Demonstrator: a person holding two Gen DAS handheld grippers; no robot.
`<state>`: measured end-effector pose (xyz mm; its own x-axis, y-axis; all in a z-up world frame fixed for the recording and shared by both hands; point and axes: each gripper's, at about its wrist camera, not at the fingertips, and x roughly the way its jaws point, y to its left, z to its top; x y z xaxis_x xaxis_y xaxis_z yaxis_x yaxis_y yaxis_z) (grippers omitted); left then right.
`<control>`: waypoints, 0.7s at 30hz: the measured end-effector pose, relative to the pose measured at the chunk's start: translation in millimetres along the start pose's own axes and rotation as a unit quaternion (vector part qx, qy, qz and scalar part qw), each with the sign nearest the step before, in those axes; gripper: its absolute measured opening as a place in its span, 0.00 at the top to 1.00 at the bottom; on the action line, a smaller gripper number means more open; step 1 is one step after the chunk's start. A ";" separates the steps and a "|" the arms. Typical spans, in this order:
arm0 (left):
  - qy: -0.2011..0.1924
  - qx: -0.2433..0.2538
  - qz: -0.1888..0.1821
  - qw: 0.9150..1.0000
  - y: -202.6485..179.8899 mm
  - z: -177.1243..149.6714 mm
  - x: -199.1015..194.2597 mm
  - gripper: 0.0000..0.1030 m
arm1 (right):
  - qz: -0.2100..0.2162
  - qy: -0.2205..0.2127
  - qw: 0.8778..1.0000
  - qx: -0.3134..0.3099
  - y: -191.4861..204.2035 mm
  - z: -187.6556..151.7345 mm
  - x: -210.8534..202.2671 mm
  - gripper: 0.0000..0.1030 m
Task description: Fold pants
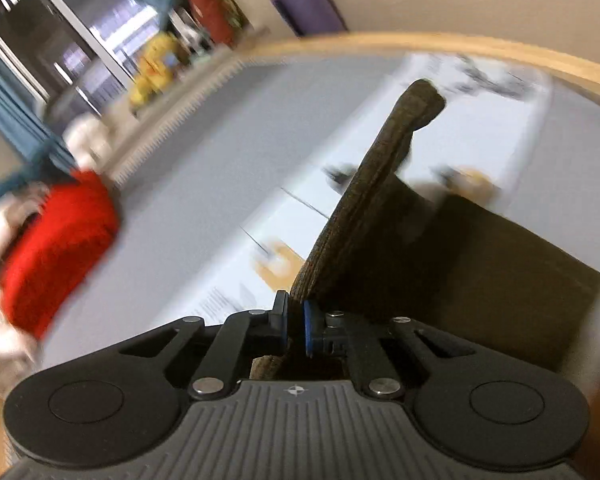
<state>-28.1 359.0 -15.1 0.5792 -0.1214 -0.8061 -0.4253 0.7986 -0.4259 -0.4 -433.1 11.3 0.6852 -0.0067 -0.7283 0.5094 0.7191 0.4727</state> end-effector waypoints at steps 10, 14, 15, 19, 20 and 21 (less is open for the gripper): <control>0.012 0.041 0.095 0.995 -1.7 5.4 10.7 0.48 | -0.092 0.012 0.990 0.105 -122.5 19.4 11.5 0.64; -0.049 0.090 0.133 0.986 -20.0 2.3 1.1 0.46 | -0.074 0.022 0.975 0.210 -158.6 24.3 25.0 0.64; -0.061 0.106 0.141 0.982 -24.7 -0.5 0.8 0.46 | -0.076 0.022 0.971 0.225 -162.0 25.9 28.7 0.64; -0.073 0.130 0.143 0.979 -36.6 -0.1 7.7 0.46 | -0.099 0.015 0.969 0.225 -159.4 24.3 41.0 0.63; -0.079 0.139 0.145 0.976 -40.0 -0.1 8.2 0.46 | -0.104 0.018 0.970 0.218 -156.0 24.9 45.2 0.63; -0.083 0.150 0.146 0.974 -43.9 -0.7 9.0 0.46 | -0.110 0.022 0.971 0.210 -154.5 26.1 49.1 0.63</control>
<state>-4.7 322.5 -4.0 0.5797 0.2144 -0.7861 -0.3805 0.9243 -0.0285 -31.9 -562.6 -84.6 0.5183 -0.0924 -0.8502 0.8142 0.3574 0.4575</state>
